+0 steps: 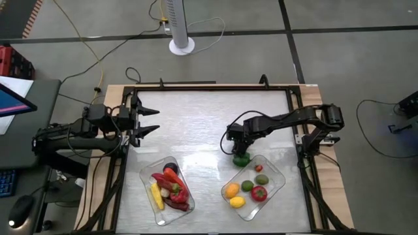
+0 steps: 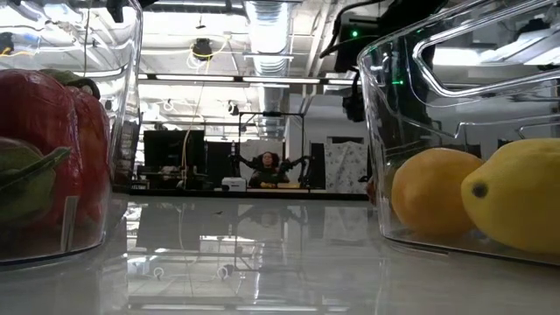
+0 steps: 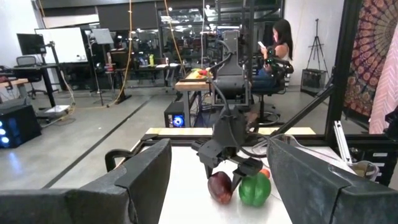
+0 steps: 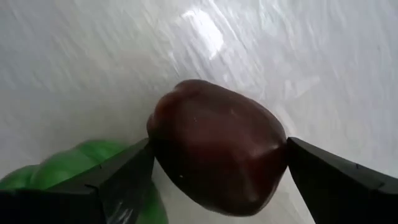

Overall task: Sort produce into baskets
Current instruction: Put the apple into the right transparent bin

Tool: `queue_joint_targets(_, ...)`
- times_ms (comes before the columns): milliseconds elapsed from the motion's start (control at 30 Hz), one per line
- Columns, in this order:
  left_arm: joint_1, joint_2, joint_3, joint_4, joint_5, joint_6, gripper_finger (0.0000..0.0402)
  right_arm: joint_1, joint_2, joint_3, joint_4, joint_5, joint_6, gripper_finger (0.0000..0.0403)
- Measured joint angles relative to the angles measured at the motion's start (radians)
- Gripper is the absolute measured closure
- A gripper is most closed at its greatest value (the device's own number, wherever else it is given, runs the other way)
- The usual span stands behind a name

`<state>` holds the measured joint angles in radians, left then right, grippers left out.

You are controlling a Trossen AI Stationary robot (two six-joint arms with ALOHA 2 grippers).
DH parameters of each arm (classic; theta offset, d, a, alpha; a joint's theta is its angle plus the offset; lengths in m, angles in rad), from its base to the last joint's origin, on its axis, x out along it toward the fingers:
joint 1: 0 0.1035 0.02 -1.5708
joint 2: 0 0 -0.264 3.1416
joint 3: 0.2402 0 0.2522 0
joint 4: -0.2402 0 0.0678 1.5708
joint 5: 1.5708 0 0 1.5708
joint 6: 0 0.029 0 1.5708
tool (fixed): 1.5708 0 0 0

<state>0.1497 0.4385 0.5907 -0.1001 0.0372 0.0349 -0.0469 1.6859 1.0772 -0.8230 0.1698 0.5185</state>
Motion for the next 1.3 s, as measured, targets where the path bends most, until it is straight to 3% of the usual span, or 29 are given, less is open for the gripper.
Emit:
queue_joint_targets(500,0.000,0.000,0.000,0.000,0.000,0.006,0.0150,0.014,0.007,0.028,0.011,0.017,-0.057,0.0083)
queue_joint_targets(867,0.000,0.000,0.000,0.000,0.000,0.006,0.0150,0.090,0.006,0.323,-0.094,0.008,0.073,0.0082)
queue_joint_targets(1133,0.000,0.000,0.000,-0.019,0.000,0.006,0.0150,0.194,0.005,0.451,-0.123,-0.202,0.072,0.0081)
queue_joint_targets(1300,0.000,0.000,0.000,-0.018,0.000,0.006,0.0150,0.312,0.003,0.472,-0.170,-0.260,0.033,0.0081)
